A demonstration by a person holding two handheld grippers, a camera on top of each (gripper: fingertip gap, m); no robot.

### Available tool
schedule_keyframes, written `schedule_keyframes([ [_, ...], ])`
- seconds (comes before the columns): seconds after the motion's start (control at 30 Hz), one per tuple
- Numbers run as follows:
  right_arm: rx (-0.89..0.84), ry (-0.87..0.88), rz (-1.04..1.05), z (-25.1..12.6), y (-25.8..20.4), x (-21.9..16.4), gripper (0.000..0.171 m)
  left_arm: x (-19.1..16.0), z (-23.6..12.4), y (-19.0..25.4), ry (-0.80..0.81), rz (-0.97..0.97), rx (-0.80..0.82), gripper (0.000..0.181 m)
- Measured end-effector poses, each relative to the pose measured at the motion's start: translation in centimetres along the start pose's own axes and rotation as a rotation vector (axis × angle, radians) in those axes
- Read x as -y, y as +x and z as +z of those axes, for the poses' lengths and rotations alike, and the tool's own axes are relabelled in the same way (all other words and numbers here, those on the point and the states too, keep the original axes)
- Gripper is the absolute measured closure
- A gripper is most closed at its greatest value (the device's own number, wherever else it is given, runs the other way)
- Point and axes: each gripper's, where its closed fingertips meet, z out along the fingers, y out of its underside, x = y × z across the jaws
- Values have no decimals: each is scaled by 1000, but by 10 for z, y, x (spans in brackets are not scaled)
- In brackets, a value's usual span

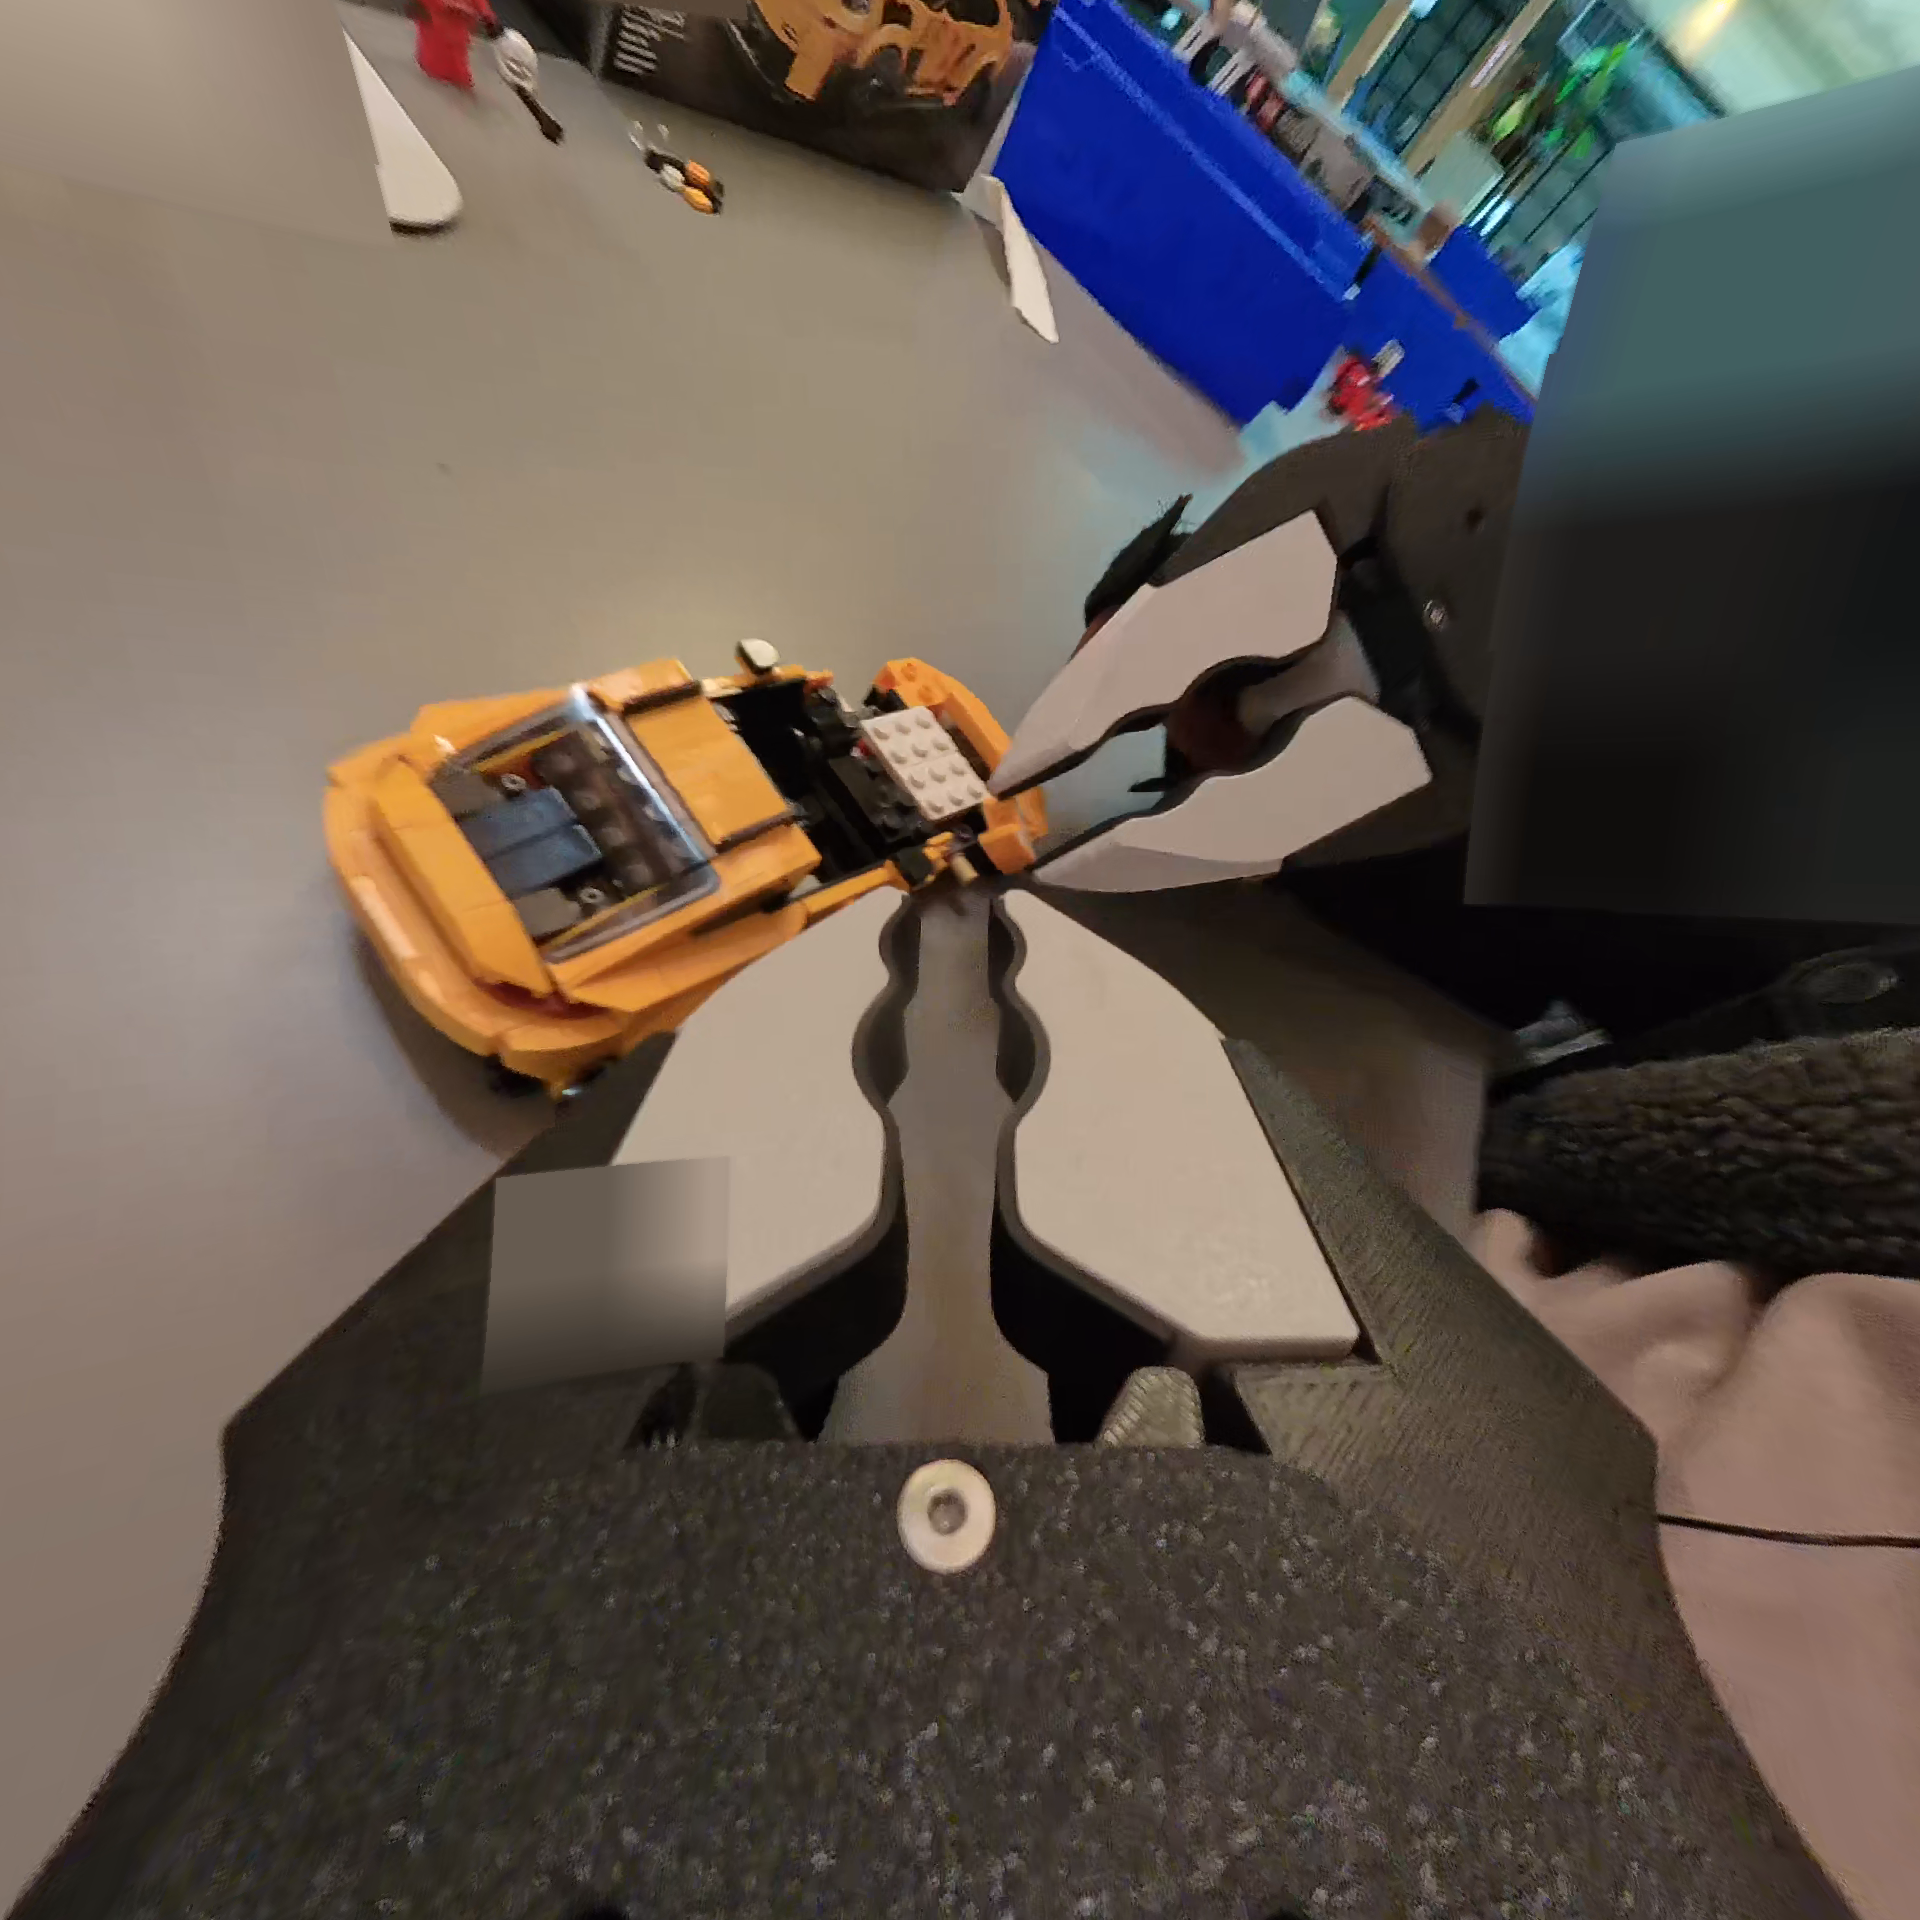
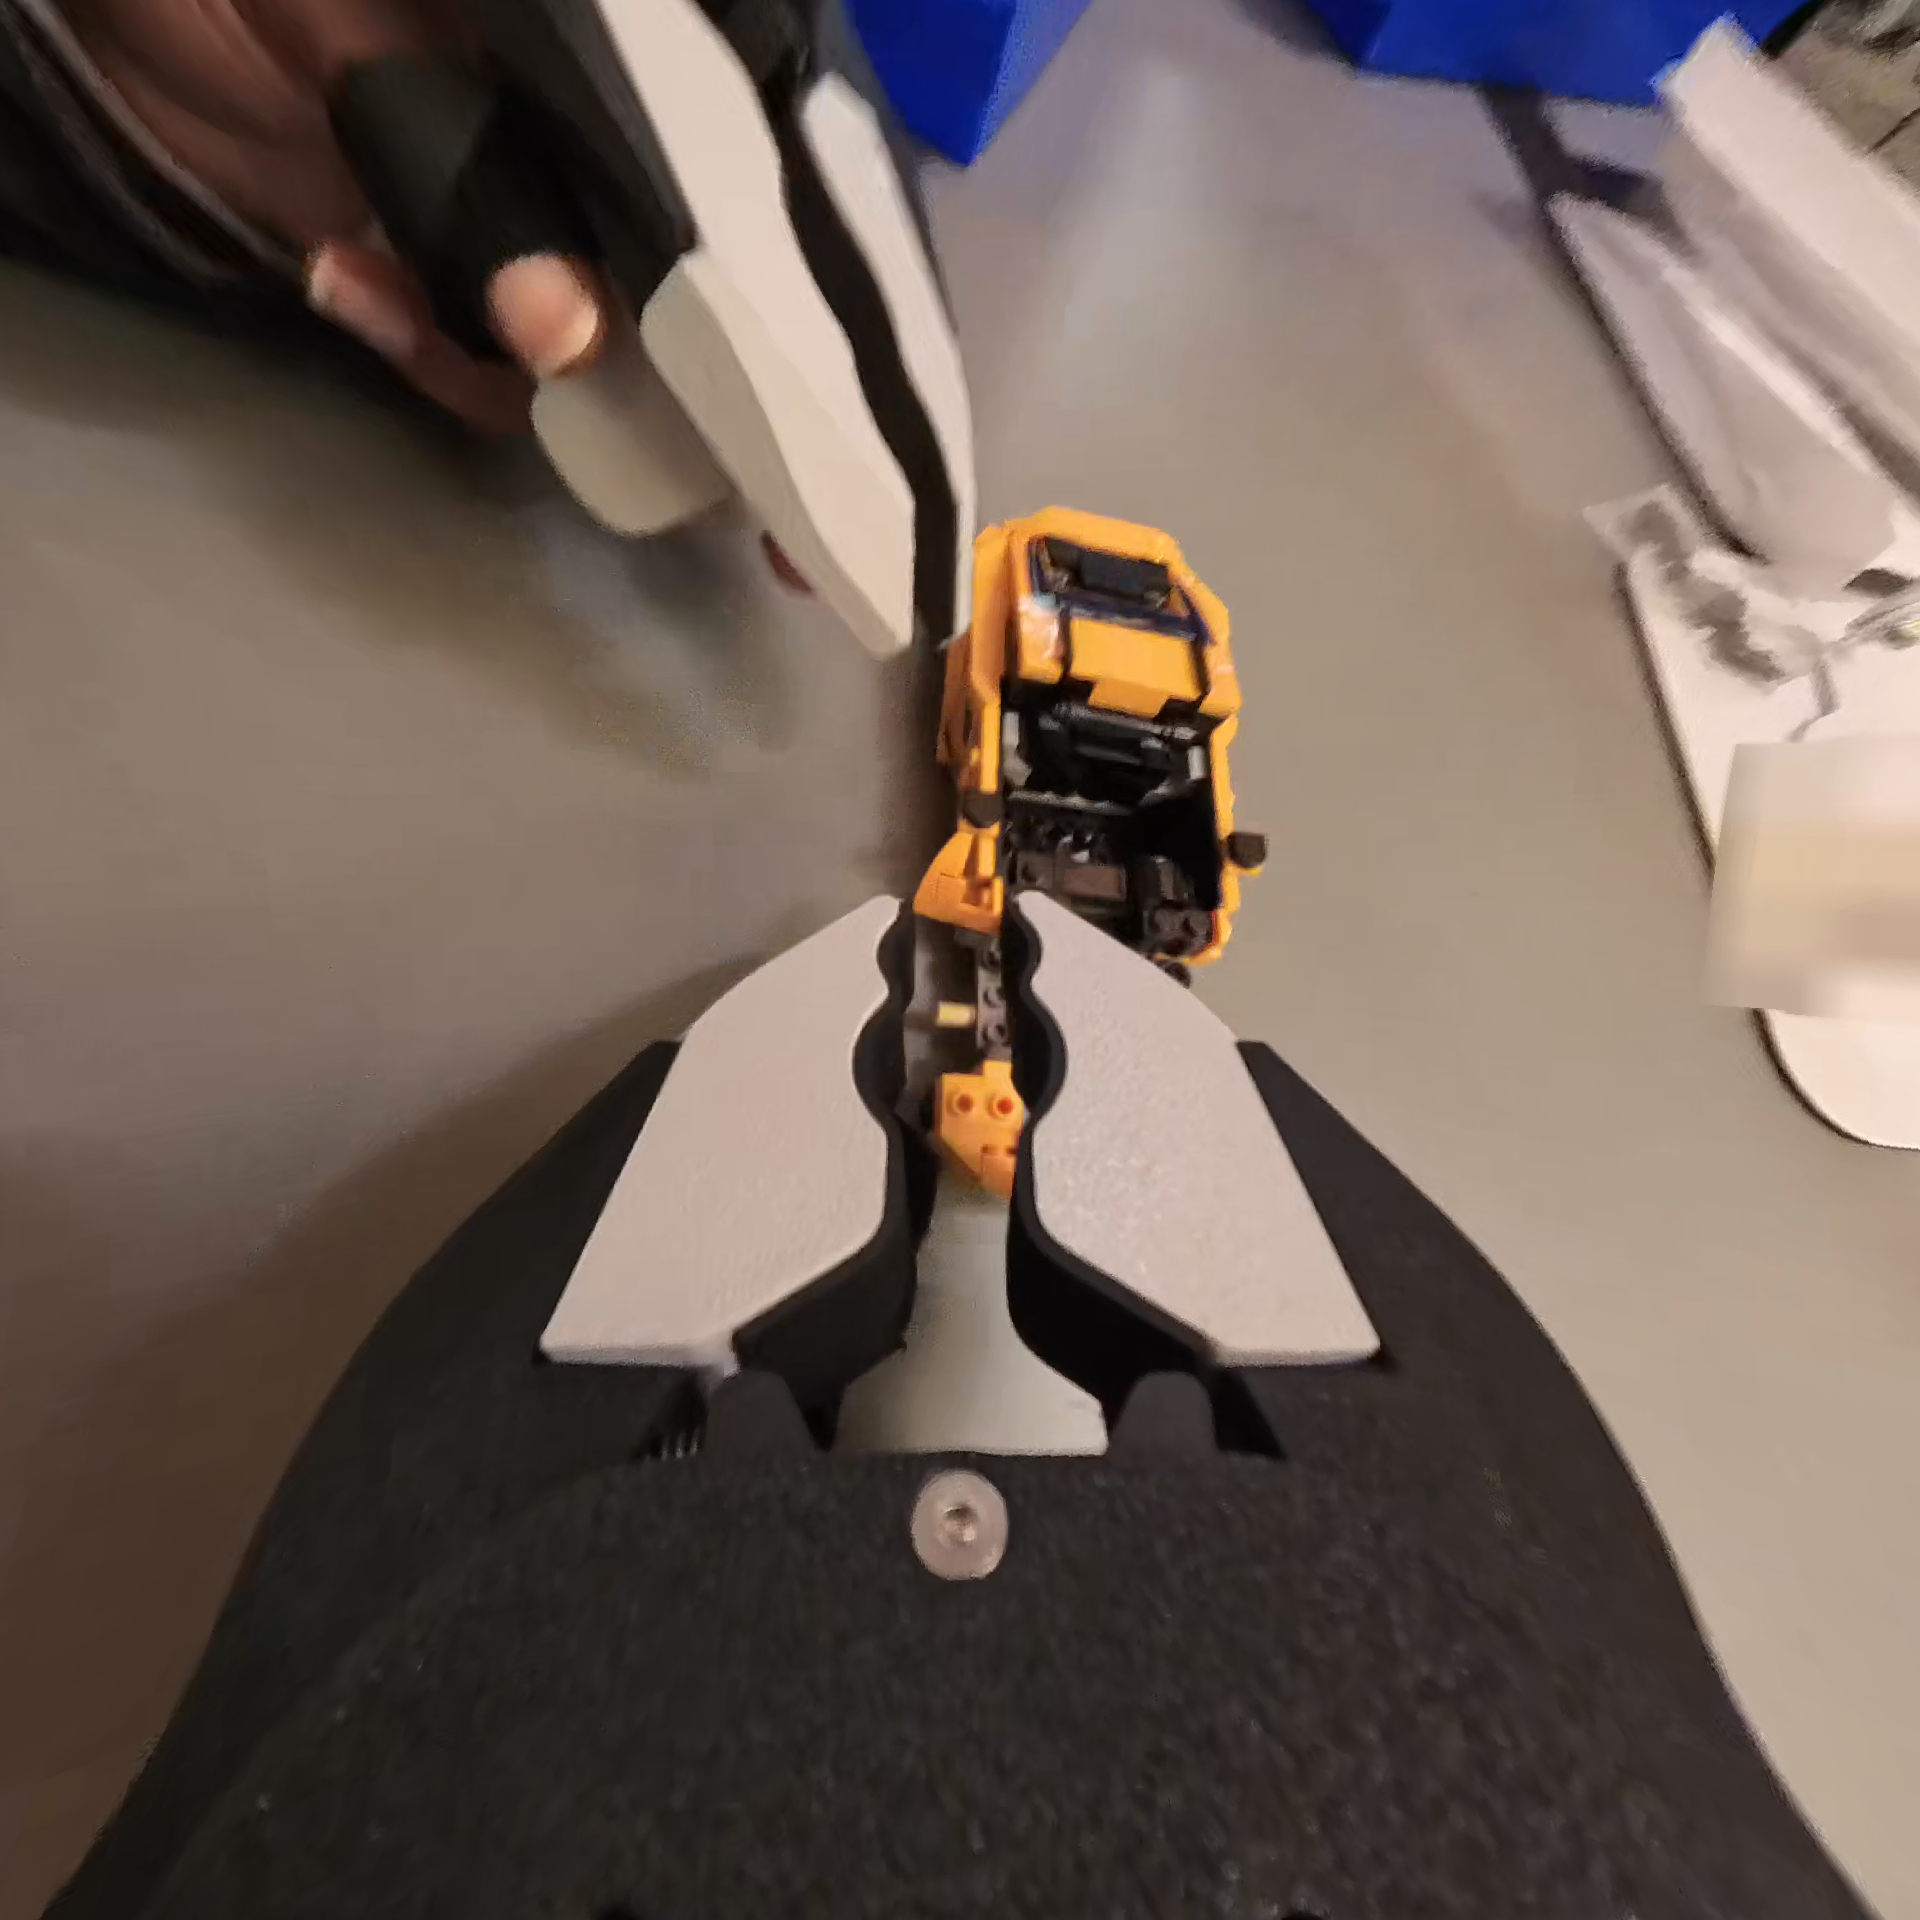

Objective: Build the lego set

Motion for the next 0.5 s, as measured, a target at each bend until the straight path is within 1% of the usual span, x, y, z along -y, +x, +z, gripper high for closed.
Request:
schedule_keyframes([
  [0.17, 95, -113, -95, 8, -3, -4, 156, -1, -6, -16, -95, 266, 146, 168],
  [0.27, 134, -140, -114, 9, -2, -2, 156, -1, -8, -23, -146, 398, 190, 166],
  [0.4, 148, -175, -135, 8, 1, -2, 156, 3, -13, -36, -200, 512, 238, 162],
  [0.5, 147, -195, -139, 7, 4, -3, 156, 12, -18, -49, -212, 557, 269, 155],
])
